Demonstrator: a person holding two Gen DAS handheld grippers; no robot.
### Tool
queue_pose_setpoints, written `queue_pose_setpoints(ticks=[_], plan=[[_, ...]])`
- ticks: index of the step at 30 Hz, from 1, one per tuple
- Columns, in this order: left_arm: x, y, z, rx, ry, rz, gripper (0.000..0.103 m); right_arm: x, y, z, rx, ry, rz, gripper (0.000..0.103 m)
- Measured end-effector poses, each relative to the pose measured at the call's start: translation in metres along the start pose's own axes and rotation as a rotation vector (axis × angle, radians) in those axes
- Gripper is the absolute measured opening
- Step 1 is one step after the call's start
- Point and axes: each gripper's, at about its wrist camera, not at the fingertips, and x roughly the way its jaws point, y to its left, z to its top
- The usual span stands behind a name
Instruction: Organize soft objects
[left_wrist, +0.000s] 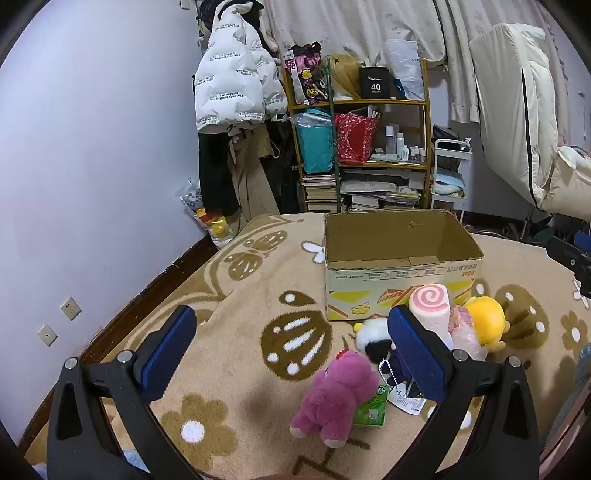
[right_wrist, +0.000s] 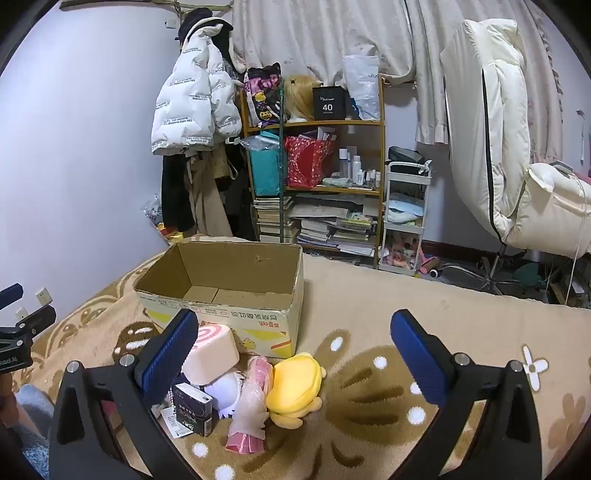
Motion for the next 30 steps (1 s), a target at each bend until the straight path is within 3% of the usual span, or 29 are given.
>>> queue_pose_setpoints(ticks=[30], plan=[[0.0,-0.0025,-0.0028,0.007,0.0,0.002,0.102,0.0006,0.0014,-0.0004,-0.006,0.007,-0.003,0.103]])
